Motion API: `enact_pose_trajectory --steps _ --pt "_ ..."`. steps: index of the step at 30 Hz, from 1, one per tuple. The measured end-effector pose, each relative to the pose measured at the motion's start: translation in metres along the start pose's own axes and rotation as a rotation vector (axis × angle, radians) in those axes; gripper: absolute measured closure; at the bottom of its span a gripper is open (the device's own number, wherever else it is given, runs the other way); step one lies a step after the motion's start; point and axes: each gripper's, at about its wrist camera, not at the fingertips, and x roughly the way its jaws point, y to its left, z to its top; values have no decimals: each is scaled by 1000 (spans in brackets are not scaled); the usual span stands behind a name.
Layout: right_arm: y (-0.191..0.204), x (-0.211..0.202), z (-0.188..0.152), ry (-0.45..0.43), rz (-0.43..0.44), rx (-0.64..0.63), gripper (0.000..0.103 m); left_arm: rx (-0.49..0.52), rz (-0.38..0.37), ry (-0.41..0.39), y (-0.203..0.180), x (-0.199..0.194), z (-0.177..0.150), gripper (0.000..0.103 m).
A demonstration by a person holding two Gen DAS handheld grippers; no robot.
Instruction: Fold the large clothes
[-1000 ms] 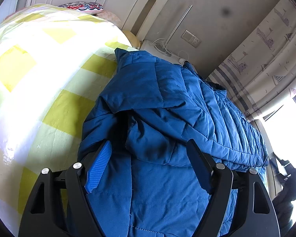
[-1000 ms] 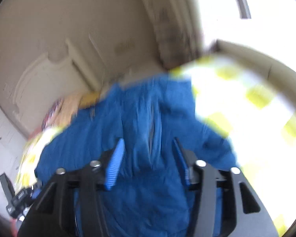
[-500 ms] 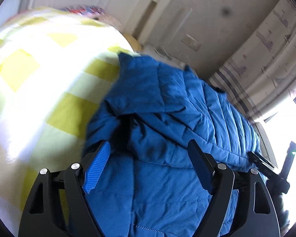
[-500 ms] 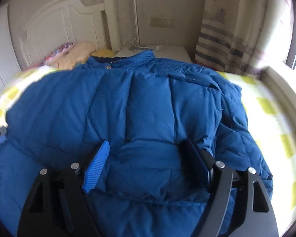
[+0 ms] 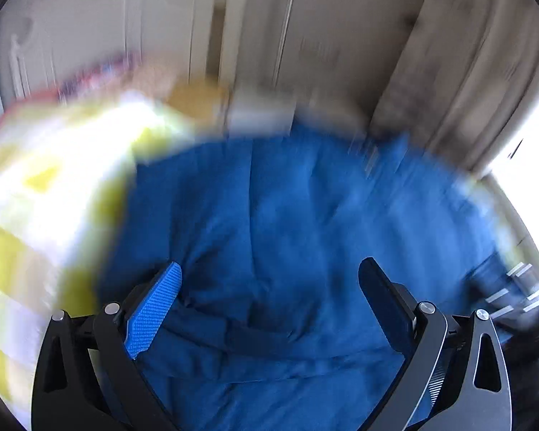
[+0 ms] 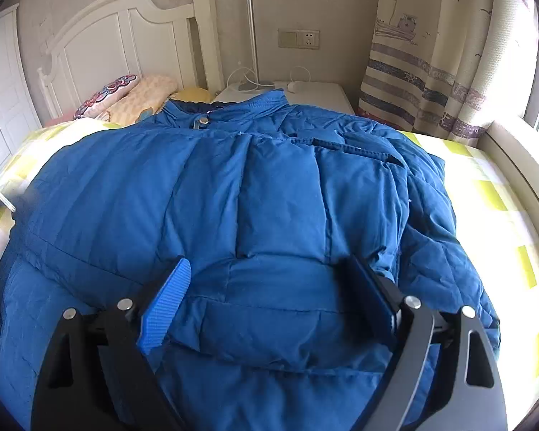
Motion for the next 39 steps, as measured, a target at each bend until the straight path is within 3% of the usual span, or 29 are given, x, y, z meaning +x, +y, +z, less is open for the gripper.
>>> enact_pose_trajectory --steps 3,6,9,11,13,15,16,17,19,21,23,27,29,31,32,34,37,39 --pt "-1 -2 0 -6 15 6 14 73 66 -28 -17 -3 -6 7" --pt "-3 -2 0 -6 32 13 12 16 4 -33 -14 -22 10 7" --pt "-5 -2 1 -8 39 15 12 21 15 -115 -18 -39 39 7" --pt "-6 -2 1 -8 45 17 11 21 21 -125 -22 -34 58 5" --pt "-5 -1 1 -9 47 18 11 23 61 -92 -22 -14 72 5" --pt "-5 -1 0 -10 47 18 11 6 127 78 -16 38 72 5" --pt "-5 -2 0 -12 50 17 11 8 140 96 -16 53 66 4" --pt "-5 -2 0 -15 52 17 11 29 162 44 -21 52 63 4" --pt "-6 -2 0 -15 57 21 11 61 206 31 -30 51 59 4" --pt "-7 -2 0 -16 62 23 10 28 204 49 -33 43 62 5" --pt "-7 -1 1 -16 67 25 10 -1 160 3 -38 25 68 5" --pt "-7 -1 1 -18 75 28 9 143 117 -98 -88 4 79 5" --pt "-7 -2 1 -18 76 28 9 199 93 -55 -110 19 78 5" --pt "-7 -2 1 -18 75 28 9 239 123 48 -127 56 70 4" --pt "-7 -2 0 -20 76 29 9 241 136 58 -129 68 64 4" --pt "-7 -3 0 -23 77 30 9 218 120 5 -125 69 59 4" --pt "-6 -2 0 -22 77 28 8 187 85 25 -115 58 59 4" --pt "-6 -2 0 -22 78 29 8 168 86 -5 -102 44 58 4"
